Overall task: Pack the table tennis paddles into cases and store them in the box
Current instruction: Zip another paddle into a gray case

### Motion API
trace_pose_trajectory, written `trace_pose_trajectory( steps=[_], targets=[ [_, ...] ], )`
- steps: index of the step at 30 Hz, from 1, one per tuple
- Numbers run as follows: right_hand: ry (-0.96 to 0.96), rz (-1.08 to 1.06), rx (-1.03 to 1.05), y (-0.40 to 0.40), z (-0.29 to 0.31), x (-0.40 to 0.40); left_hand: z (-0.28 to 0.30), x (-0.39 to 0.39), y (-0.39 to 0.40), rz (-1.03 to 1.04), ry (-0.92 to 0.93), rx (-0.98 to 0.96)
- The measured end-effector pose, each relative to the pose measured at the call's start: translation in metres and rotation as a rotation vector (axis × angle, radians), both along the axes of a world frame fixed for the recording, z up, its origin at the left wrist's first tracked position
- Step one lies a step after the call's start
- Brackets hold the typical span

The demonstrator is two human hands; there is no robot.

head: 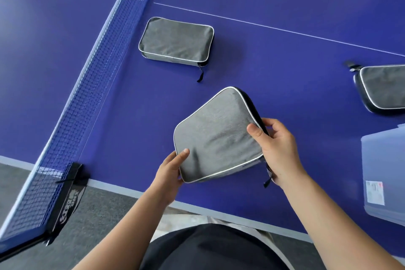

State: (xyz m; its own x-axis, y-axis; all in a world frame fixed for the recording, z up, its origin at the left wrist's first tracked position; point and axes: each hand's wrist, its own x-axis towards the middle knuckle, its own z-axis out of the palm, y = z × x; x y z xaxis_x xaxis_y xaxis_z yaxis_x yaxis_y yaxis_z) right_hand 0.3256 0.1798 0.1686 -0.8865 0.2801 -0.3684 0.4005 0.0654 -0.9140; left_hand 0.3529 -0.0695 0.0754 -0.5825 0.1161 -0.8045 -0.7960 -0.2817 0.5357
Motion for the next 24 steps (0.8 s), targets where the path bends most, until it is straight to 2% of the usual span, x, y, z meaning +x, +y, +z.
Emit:
trace_pose_trajectory(
  steps=[4,8,16,20,24],
  targets=[
    [-0.063,0.035,0.028,-0.03,-0.009,-0.016,-0.005,-0.037,-0.045,0.072,0.032,-0.108],
    [-0.11,0.116,0.154,-0.067,-0.024,-0.032,-0.005,-0.076,-0.086,0.082,0.089,-0.272],
    [-0.228,-0.005,0.215,-0.135,-0.068,-0.075,-0.008,-0.14,-0.129,-0.135,0.269,-0.572],
    [-0.31,-0.062,0.165,-0.155,-0.094,-0.101,-0.02,-0.175,-0.146,-0.248,0.289,-0.644],
    [-0.308,-0.11,0.117,-0.174,-0.107,-0.132,-0.034,-0.217,-0.159,-0.349,0.295,-0.773]
  ],
)
